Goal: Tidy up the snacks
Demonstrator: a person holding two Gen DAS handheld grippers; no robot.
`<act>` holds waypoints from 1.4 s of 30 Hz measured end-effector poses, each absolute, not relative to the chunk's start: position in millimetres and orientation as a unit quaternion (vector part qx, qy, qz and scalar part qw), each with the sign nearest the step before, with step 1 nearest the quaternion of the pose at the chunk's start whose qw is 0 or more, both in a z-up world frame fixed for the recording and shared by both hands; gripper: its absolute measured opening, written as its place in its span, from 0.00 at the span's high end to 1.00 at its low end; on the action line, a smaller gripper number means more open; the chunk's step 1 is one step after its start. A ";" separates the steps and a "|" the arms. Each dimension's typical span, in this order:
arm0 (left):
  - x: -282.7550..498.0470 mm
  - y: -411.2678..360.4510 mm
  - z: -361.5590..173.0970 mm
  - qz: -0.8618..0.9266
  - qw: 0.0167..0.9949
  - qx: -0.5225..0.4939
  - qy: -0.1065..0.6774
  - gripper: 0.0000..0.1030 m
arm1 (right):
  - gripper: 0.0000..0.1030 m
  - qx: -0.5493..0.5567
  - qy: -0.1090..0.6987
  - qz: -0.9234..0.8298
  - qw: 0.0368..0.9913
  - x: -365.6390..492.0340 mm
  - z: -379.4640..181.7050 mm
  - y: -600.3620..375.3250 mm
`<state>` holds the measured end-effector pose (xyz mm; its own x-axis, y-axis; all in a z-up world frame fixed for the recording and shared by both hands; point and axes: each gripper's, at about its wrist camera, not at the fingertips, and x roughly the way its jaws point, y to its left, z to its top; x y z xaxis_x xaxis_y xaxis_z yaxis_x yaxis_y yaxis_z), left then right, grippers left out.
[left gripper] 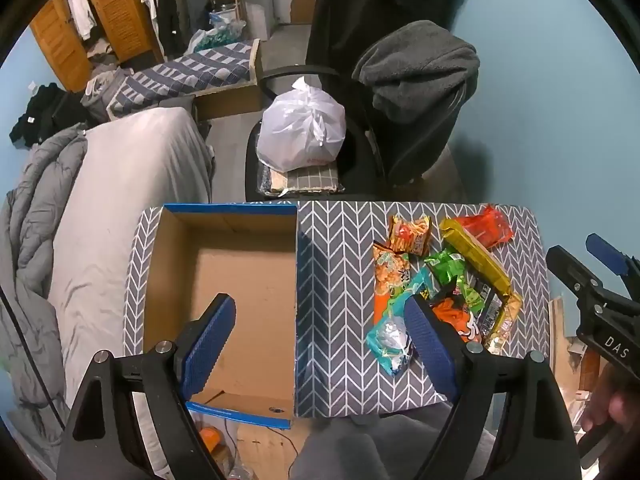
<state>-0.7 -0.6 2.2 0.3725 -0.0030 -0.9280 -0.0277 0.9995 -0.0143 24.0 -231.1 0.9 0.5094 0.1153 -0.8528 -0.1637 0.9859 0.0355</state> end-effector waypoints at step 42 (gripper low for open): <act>-3.0 -19.8 3.9 -0.006 0.833 -0.035 0.553 0.15 | 0.13 -0.017 0.490 0.082 0.868 29.2 6.3 -241.4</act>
